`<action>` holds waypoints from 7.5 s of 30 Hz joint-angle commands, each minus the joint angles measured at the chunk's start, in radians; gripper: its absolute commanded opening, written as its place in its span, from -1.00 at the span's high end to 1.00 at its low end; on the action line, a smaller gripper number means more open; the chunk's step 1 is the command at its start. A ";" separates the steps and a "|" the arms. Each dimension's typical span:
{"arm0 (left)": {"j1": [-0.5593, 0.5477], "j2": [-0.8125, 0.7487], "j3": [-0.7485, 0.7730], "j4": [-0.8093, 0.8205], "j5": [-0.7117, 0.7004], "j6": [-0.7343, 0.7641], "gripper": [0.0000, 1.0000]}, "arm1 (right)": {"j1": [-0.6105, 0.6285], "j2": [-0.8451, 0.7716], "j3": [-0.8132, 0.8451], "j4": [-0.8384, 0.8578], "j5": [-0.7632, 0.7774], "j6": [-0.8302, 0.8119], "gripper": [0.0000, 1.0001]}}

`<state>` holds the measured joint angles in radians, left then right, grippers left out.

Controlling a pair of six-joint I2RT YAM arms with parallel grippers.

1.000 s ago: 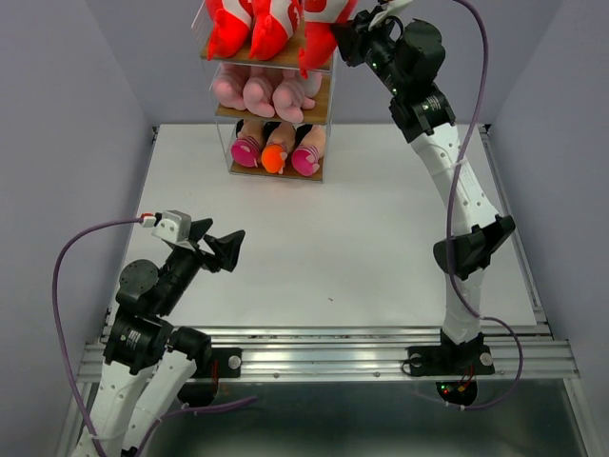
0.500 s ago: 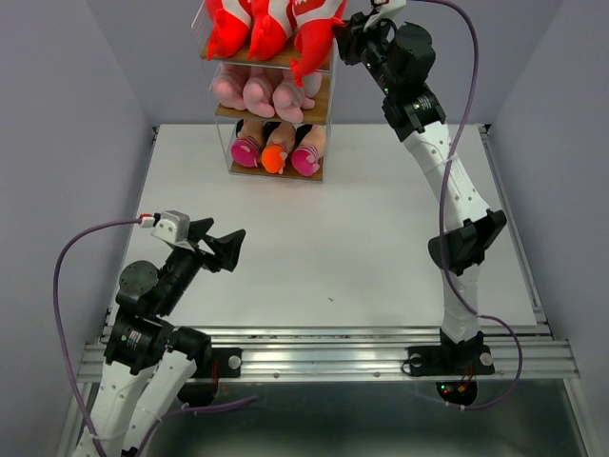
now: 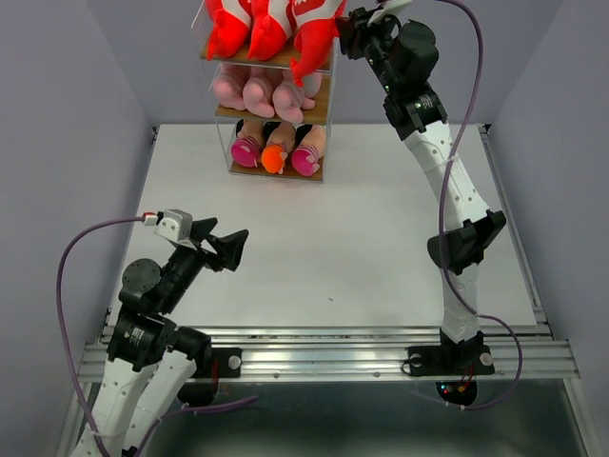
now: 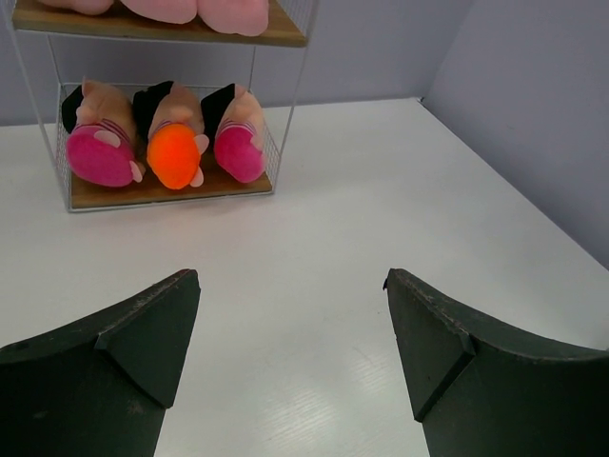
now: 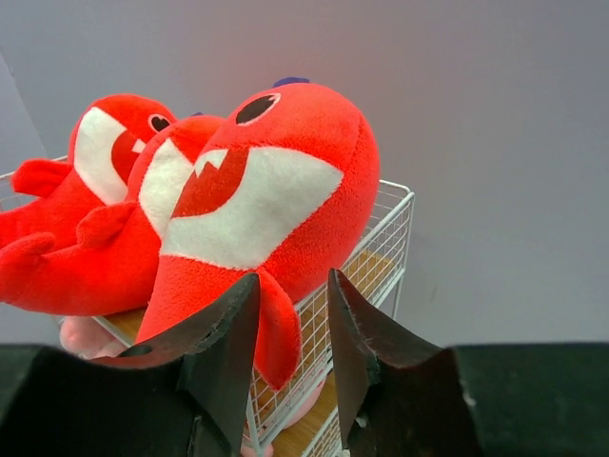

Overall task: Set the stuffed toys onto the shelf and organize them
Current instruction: Place the stuffed toy onto shelf, then grab a stuffed toy with the left arm, then pass the stuffed toy from the left arm to the right

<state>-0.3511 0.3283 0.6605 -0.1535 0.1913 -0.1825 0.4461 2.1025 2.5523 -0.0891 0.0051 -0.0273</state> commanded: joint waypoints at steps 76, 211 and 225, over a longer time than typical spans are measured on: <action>-0.255 1.477 1.663 0.048 -0.363 0.255 -0.81 | -0.175 -1.067 -1.719 -0.207 -1.185 -0.338 -1.00; -0.594 0.692 0.461 0.084 -0.457 0.241 1.00 | -0.251 -0.961 -0.897 -0.545 -0.939 0.473 -1.00; -0.787 0.689 0.364 0.175 -0.628 0.195 1.00 | -0.239 -0.825 -1.003 -0.495 -0.763 0.560 -1.00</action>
<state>-1.1271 1.0309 1.0138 -0.0925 -0.3824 0.0322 0.1978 1.3029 1.5532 -0.6041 -0.7883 0.5388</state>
